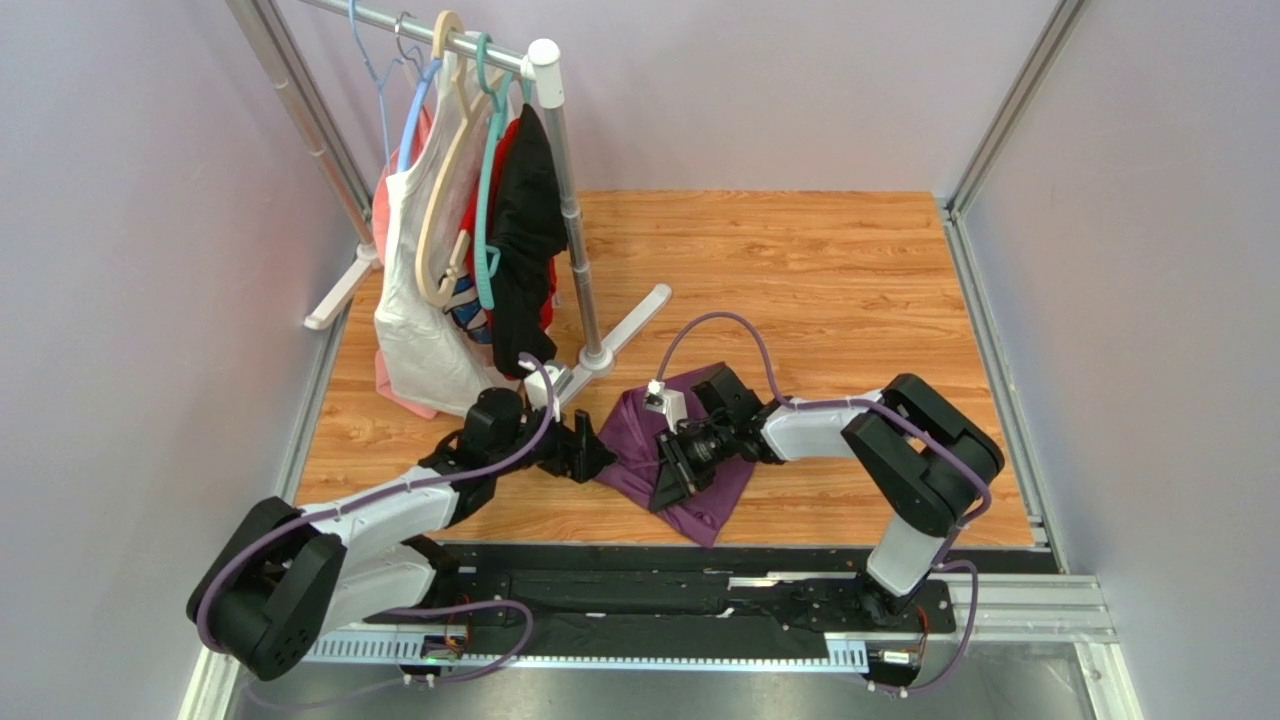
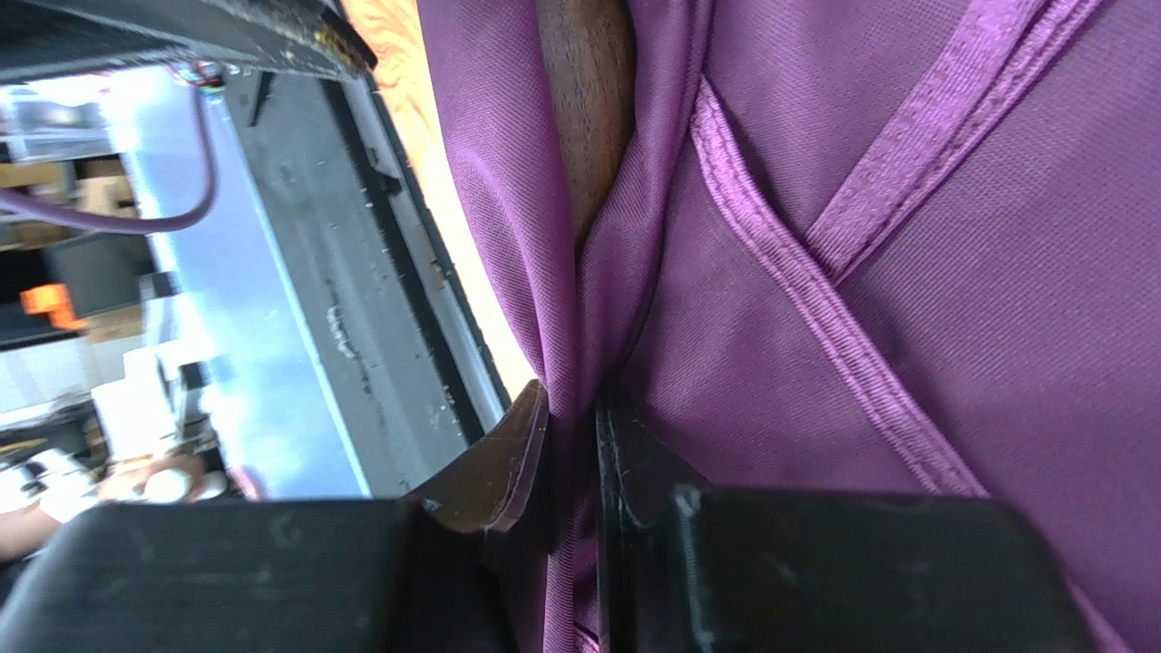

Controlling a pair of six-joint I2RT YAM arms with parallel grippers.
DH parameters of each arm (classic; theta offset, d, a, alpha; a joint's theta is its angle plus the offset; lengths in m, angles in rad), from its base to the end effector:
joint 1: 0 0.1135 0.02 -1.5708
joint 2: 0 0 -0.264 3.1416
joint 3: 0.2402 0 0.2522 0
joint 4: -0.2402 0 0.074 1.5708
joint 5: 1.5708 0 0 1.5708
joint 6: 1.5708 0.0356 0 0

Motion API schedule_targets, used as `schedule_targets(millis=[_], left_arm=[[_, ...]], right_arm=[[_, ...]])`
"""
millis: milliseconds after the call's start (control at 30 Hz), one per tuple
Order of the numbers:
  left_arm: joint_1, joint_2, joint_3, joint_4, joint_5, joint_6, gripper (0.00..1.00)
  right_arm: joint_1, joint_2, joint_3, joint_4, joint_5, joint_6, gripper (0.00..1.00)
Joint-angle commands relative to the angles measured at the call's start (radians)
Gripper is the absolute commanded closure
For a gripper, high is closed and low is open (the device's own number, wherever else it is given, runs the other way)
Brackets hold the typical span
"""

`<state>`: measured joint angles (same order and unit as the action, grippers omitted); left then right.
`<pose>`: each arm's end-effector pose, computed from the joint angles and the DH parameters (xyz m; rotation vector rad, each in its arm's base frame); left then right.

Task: Fold the napkin, place the utensils inside, and roll it up
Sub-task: Roll the napkin with the utensil

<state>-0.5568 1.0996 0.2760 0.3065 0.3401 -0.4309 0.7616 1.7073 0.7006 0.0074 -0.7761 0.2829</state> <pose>0.1670 -0.1180 0.1566 0.3559 2.1708 -0.9345 0.1937 0.2191 0.1165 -0.9596 2.5582 1.3587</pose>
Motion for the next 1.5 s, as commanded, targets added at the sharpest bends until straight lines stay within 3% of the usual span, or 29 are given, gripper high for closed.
schedule_targets(millis=[0,133,267,433,533,867,1467], left_arm=[[-0.003,0.008,-0.049,0.167,0.039,-0.023,0.14],[-0.006,-0.004,-0.093,0.266,0.048,-0.025,0.18],[-0.035,-0.078,-0.158,0.389,0.007,-0.019,0.16],[-0.098,-0.126,-0.163,0.416,-0.003,0.046,0.13],[-0.104,-0.069,-0.149,0.439,0.046,0.06,0.13],[-0.117,0.293,-0.106,0.755,0.12,0.006,0.13],[-0.12,0.318,-0.098,0.608,0.106,0.029,0.26]], right_arm=[[-0.034,0.075,0.0,-0.115,-0.018,-0.05,1.0],[-0.059,0.101,0.019,-0.121,-0.049,-0.051,1.0],[-0.071,0.127,0.033,-0.132,-0.068,-0.057,1.0],[-0.088,0.15,0.04,-0.136,-0.08,-0.065,1.0],[-0.102,0.16,0.046,-0.138,-0.092,-0.067,1.0],[-0.11,0.18,0.063,-0.158,-0.097,-0.077,1.0],[-0.157,0.245,0.097,-0.181,-0.138,-0.067,1.0]])
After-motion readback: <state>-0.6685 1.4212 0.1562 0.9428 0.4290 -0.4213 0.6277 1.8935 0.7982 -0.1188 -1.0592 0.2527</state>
